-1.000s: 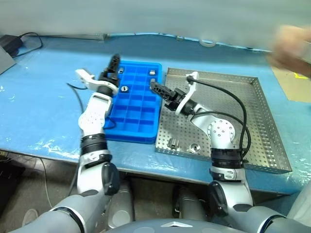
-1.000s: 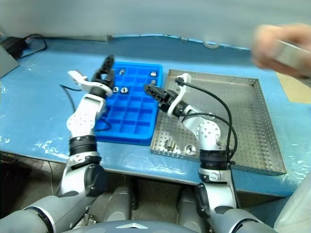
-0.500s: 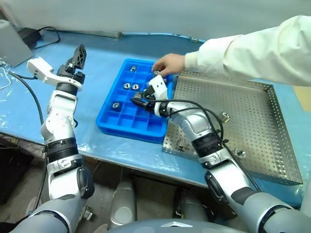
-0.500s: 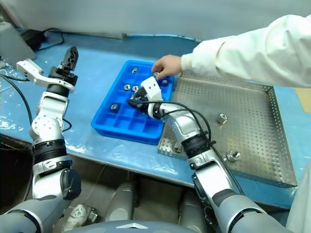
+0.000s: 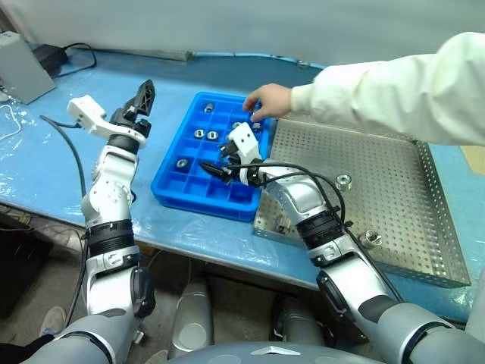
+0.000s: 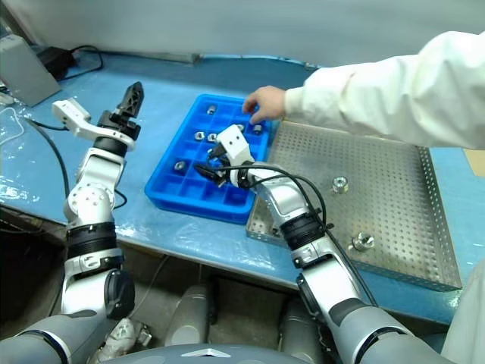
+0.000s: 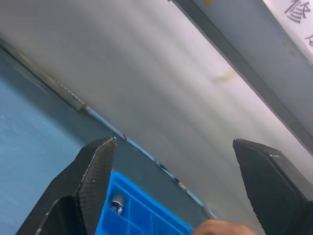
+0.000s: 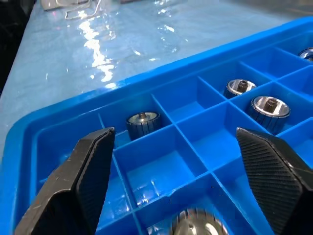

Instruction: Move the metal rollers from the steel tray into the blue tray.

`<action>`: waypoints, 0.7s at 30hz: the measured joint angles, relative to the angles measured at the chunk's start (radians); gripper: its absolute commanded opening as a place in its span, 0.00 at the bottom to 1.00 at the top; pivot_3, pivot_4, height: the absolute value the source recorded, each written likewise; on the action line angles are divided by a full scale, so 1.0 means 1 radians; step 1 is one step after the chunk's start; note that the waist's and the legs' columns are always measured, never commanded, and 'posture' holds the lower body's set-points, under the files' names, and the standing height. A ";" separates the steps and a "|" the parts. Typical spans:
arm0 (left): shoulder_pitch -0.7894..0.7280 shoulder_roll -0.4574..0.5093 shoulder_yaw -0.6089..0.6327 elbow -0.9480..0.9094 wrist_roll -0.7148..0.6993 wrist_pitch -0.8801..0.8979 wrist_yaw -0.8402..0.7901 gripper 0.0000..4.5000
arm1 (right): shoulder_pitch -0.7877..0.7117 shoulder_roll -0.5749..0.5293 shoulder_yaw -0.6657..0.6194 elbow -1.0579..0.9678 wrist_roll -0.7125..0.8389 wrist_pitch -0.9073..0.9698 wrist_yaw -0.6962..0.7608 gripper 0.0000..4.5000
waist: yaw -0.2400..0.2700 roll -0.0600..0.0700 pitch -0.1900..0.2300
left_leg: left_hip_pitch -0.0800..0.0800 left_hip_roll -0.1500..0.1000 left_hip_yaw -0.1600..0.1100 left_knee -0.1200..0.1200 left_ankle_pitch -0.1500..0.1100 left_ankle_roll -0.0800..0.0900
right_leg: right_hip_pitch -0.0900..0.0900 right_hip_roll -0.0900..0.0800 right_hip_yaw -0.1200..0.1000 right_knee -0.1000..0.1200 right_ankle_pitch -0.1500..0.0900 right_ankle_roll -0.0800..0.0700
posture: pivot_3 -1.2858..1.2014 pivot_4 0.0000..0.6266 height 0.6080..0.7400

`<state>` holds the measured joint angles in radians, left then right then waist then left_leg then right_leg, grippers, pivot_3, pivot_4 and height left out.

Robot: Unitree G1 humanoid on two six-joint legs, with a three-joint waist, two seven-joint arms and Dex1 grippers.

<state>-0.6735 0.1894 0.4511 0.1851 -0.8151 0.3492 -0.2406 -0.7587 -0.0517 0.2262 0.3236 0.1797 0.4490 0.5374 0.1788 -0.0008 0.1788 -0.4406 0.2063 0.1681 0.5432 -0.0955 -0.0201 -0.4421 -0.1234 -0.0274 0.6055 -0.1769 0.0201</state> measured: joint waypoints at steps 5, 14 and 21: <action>-0.094 -0.023 -0.029 0.127 0.018 -0.007 -0.071 0.94 | 0.050 -0.037 -0.070 -0.102 0.013 0.040 -0.035 0.88 | -0.004 -0.001 0.000 | 0.000 -0.001 0.001 0.001 0.001 -0.001 | 0.001 0.000 0.002 0.000 0.000 0.000 | 0.54 0.24 1.00; -0.189 -0.046 -0.131 0.295 0.110 -0.050 -0.232 0.94 | 0.152 -0.175 -0.063 -0.215 -0.050 0.105 -0.074 0.88 | -0.056 -0.001 -0.001 | 0.000 -0.001 0.001 0.002 0.002 -0.001 | 0.001 0.001 0.002 -0.001 0.003 -0.004 | 0.50 0.24 1.00; -0.189 -0.059 -0.285 0.338 0.256 -0.107 -0.376 0.94 | 0.242 -0.323 -0.160 -0.234 -0.090 0.110 -0.134 0.88 | -0.066 -0.002 -0.001 | 0.000 -0.001 0.004 0.003 0.002 0.001 | 0.001 0.000 0.003 -0.002 0.001 -0.002 | 0.47 0.24 1.00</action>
<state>-0.8625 0.1307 0.1657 0.5229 -0.5594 0.2419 -0.6161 -0.5164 -0.3749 0.0666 0.0897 0.0893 0.5594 0.4032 0.1129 -0.0026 0.1780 -0.4402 0.2057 0.1718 0.5462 -0.0934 -0.0192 -0.4407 -0.1230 -0.0240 0.6033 -0.1754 0.0182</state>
